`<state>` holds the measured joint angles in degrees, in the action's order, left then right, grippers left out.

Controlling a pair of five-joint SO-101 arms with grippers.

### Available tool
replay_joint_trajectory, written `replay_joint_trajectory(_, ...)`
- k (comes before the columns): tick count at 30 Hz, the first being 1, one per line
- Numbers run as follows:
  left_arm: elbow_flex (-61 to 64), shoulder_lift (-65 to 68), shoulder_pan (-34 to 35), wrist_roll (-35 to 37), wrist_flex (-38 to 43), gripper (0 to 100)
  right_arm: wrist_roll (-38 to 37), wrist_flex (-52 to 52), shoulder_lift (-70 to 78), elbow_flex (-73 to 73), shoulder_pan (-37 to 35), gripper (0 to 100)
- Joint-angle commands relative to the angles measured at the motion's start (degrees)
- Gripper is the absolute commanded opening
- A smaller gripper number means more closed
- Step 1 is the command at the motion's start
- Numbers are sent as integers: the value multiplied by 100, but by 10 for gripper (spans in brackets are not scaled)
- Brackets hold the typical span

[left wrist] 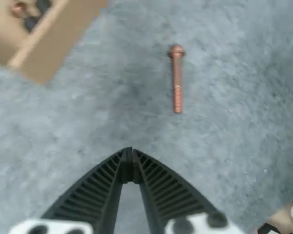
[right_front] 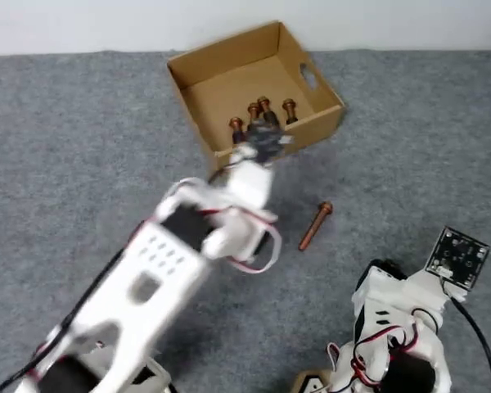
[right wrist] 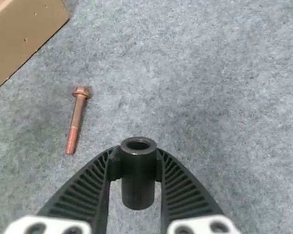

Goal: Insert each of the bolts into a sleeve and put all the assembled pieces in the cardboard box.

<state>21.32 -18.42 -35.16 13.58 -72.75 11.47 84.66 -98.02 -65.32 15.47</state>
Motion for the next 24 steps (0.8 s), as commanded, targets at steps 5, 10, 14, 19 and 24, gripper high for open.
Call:
replay_joint_trajectory(5, -2492, 2681, -343, 62, -765, 9, 70, -127, 13, 26, 66, 8)
replay_joint_trajectory(10, -4127, 4149, -343, 105, -1433, 126, 70, -127, 13, 26, 66, 8)
replay_joint_trajectory(14, -5622, 5029, -352, 413, -1864, 246, 70, -127, 13, 26, 66, 8)
replay_joint_trajectory(19, -7108, 6004, -404, 440, -2145, 265, 70, -127, 13, 26, 66, 8)
replay_joint_trajectory(24, -8198, 6919, -440, 457, -2382, 265, 70, -127, 13, 26, 66, 8)
